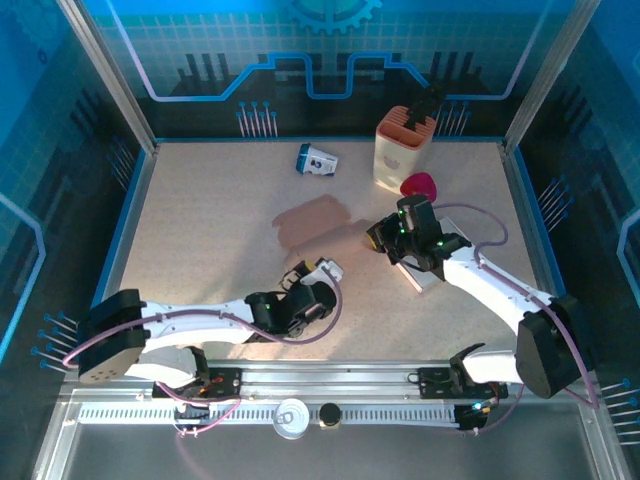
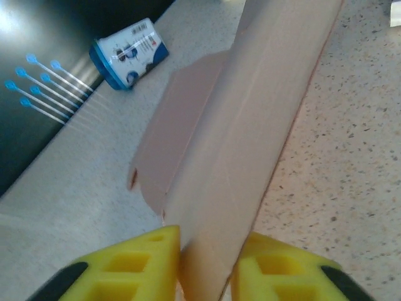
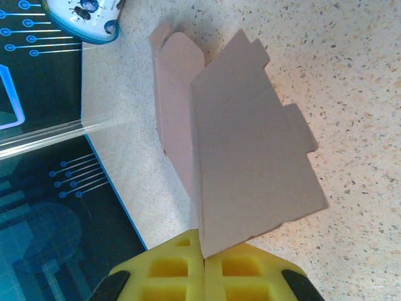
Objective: Fold the paper box
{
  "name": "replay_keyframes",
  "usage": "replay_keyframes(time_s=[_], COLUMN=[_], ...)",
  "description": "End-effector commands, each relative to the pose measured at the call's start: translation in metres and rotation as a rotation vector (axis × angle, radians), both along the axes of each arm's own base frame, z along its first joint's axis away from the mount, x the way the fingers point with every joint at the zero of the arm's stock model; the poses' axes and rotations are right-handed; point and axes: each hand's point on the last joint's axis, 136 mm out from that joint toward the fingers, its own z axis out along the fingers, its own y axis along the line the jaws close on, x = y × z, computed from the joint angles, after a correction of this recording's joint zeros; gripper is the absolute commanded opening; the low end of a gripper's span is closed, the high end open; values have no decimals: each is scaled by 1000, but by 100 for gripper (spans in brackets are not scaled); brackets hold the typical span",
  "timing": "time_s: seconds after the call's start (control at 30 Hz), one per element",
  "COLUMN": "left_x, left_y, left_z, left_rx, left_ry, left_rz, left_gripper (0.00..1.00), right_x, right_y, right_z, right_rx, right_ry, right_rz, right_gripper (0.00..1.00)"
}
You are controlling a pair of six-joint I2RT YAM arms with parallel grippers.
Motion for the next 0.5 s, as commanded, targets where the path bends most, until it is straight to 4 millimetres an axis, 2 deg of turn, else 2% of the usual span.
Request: replay_keyframes(time_s=[0.0,0.1,0.17,0.2,0.3,0.33,0.4,0.47], left_x=[6,6,6,5,2,1,0,-1], left_y=[-6,-11,-12,-13,-14,-15,-17,-18], left_z=[10,15,20,21,28,30,34,38], left_rx=[32,30,29,30,21,14,-13,-28], left_ry=[-16,-9,3,13,43,57,84,104], left_rz=[-12,-31,-36,-38,-41,-47,-55,-59], left_gripper=[13,0,0,0,0,0,0,0], right_x=[-1,-2,-4,-6,-20,-27,-43,-56], right_y=[-1,-2,-6,-11,-34,-42,-53,-52], right_z=[9,12,17,25,51,56,68,76], right_rx=[13,14,7,-8,-104,-141,-187,-187], right_ry=[-10,-13,-32,-57,-140,-158,-195,-220], right_rz=[15,15,14,9,-21,-30,-40,-37], right_gripper=[0,0,0,4,33,40,48,49])
